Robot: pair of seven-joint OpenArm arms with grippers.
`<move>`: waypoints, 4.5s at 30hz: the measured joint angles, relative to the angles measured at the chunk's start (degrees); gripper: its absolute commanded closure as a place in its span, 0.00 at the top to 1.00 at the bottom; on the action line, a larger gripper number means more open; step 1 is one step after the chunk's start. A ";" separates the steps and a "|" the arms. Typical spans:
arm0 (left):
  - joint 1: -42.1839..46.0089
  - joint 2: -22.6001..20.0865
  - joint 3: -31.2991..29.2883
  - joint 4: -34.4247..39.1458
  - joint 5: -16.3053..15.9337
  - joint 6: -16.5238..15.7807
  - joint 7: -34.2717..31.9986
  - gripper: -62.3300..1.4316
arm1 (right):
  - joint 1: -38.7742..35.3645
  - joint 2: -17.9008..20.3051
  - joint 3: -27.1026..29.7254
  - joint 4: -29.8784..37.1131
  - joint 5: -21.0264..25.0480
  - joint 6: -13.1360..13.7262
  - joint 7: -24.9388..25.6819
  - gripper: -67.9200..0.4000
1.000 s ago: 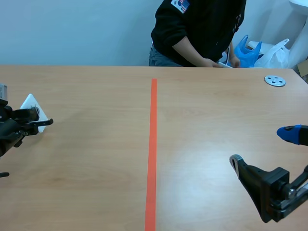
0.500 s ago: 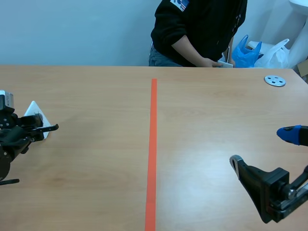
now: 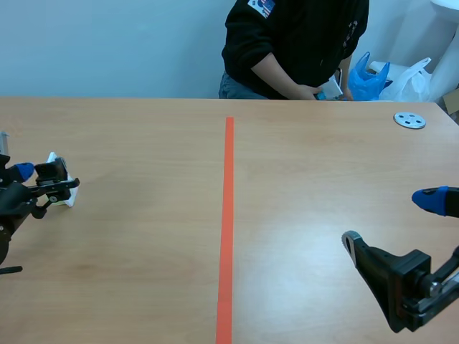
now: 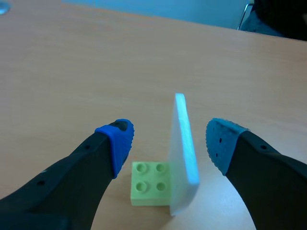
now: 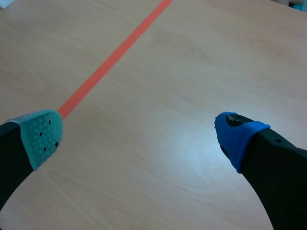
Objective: Sort the leaf by its shape. The table is split by an orange tape line. A compound leaf with several leaflets goes to the left side, a simple leaf with one blade goes to the right side. Return to the home posture when a red brick is placed on the table.
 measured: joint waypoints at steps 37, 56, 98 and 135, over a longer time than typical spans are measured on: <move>43.04 -13.35 -5.66 72.11 12.81 -22.64 21.18 1.00 | 0.00 0.00 0.00 0.00 0.00 0.22 0.00 1.00; 48.48 -5.97 -6.69 76.04 16.79 -18.10 21.97 1.00 | 0.00 0.00 0.00 0.00 0.00 0.22 0.00 1.00; 48.46 -5.97 -6.69 76.04 16.79 -18.08 21.97 1.00 | 0.00 0.00 0.00 0.00 0.00 0.22 0.00 1.00; 32.61 -6.01 -6.49 49.05 25.68 -21.27 14.36 1.00 | 0.00 0.00 0.00 0.00 0.00 0.22 0.00 1.00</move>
